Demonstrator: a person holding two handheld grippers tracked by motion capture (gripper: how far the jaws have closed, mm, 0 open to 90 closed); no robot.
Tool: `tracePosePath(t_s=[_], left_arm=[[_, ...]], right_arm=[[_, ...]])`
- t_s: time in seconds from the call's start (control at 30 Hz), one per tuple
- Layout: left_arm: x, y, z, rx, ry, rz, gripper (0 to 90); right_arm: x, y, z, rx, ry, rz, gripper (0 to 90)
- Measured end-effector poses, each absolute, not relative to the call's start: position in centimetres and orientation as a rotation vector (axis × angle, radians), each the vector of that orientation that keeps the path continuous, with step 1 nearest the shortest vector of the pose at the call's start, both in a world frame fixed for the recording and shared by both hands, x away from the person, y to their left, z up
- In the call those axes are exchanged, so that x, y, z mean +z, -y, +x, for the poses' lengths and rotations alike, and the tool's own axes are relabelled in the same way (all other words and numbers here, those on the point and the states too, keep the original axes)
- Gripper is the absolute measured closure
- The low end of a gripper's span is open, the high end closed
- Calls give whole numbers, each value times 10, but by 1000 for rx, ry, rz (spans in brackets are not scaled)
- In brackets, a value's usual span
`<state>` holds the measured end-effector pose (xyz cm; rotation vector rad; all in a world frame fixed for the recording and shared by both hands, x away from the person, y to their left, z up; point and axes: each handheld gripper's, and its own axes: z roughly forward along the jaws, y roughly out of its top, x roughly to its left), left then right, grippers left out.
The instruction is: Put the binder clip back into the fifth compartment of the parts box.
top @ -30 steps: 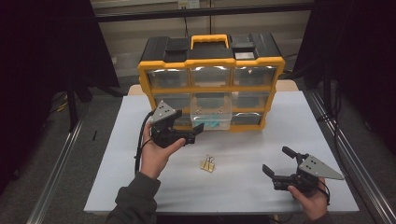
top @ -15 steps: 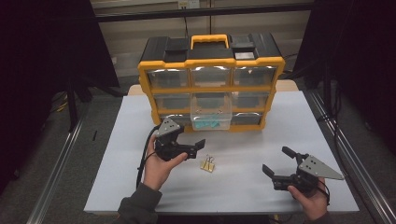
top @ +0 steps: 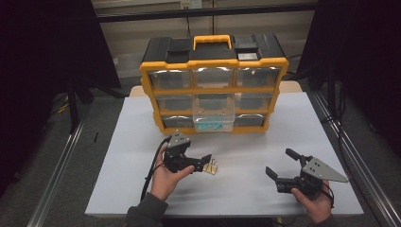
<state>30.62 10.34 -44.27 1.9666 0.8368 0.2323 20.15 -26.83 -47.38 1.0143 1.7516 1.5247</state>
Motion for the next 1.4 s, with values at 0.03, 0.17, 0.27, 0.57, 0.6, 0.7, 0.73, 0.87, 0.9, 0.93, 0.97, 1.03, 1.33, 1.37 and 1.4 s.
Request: tracePosePath(t_s=[0.03, 0.17, 0.27, 0.57, 0.6, 0.7, 0.73, 0.87, 0.9, 0.93, 0.97, 1.03, 1.33, 1.37, 1.4], left_arm=[[-445, -102, 306, 222, -827, 1976, 44], [-450, -98, 305, 208, -826, 1993, 41], [-453, -95, 304, 201, -836, 2008, 39], [-467, -85, 301, 191, -833, 2085, 40], [-469, -84, 300, 186, -843, 2084, 45], [-472, -82, 299, 180, -850, 2108, 89], [-473, -81, 298, 174, -850, 2113, 116], [-475, -77, 294, 186, -839, 2140, 212], [-476, -75, 294, 190, -839, 2144, 239], [-477, -74, 293, 176, -836, 2137, 254], [-477, -74, 293, 166, -843, 2153, 264], [-480, -72, 293, 150, -844, 2147, 284], [-482, -65, 290, 211, -860, 2153, 364], [-483, -65, 290, 224, -856, 2154, 391], [-482, -65, 289, 228, -862, 2161, 416]], right_arm=[[-474, 268, 202, 1525, -1753, 1013, 20], [-474, 268, 202, 1523, -1755, 1012, 20], [-474, 267, 202, 1524, -1756, 1012, 21], [-473, 268, 201, 1525, -1750, 1017, 20], [-473, 268, 201, 1524, -1752, 1014, 20], [-473, 268, 201, 1522, -1757, 1007, 20], [-473, 268, 201, 1522, -1756, 1005, 21], [-473, 268, 201, 1525, -1755, 1010, 20], [-473, 268, 201, 1524, -1754, 1010, 20], [-473, 268, 201, 1523, -1755, 1011, 21], [-473, 268, 201, 1520, -1754, 1012, 21], [-473, 268, 201, 1521, -1753, 1010, 21], [-474, 267, 202, 1523, -1753, 1005, 21], [-474, 268, 202, 1523, -1752, 1005, 21], [-473, 268, 202, 1524, -1753, 1003, 21]])
